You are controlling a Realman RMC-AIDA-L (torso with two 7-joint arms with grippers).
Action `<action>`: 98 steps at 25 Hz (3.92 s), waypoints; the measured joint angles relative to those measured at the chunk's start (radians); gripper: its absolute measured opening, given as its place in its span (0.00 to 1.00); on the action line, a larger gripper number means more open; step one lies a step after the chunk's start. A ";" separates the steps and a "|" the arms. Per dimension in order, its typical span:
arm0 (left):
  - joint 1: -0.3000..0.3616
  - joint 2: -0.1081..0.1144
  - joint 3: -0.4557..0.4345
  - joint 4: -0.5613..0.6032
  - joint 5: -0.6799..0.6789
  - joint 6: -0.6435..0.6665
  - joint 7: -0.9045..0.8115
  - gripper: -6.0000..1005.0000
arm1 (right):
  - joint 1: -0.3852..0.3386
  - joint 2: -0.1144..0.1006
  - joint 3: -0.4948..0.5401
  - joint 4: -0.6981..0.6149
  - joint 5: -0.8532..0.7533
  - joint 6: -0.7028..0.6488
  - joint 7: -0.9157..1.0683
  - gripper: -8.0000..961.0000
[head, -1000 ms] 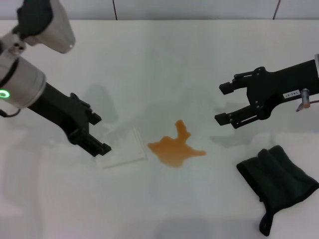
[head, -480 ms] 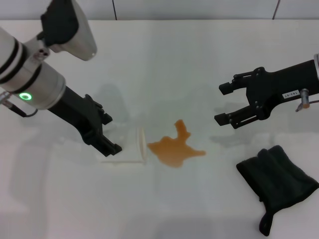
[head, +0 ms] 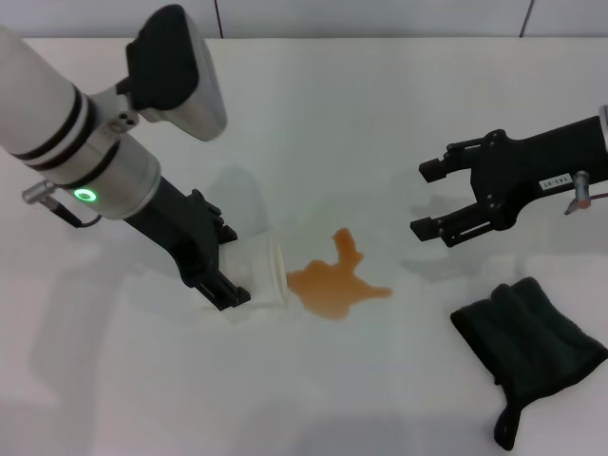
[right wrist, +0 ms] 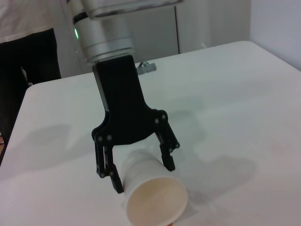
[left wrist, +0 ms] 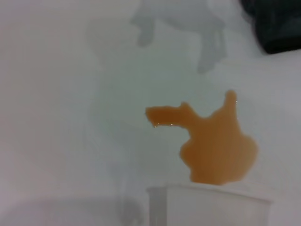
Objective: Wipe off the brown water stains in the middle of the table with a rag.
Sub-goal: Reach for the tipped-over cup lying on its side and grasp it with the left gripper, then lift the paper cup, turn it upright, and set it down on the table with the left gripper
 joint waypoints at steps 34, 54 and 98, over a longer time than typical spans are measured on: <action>0.078 0.001 0.100 0.006 -0.067 -0.123 0.016 0.75 | -0.004 0.002 -0.002 0.003 -0.004 -0.008 -0.008 0.89; 0.314 0.009 -0.210 -0.310 -0.849 -0.316 0.750 0.61 | -0.005 0.004 -0.001 -0.001 0.003 -0.008 -0.008 0.89; 0.212 -0.003 -0.222 -0.829 -1.103 -0.500 1.108 0.60 | -0.017 0.009 0.003 0.009 0.005 0.013 -0.047 0.89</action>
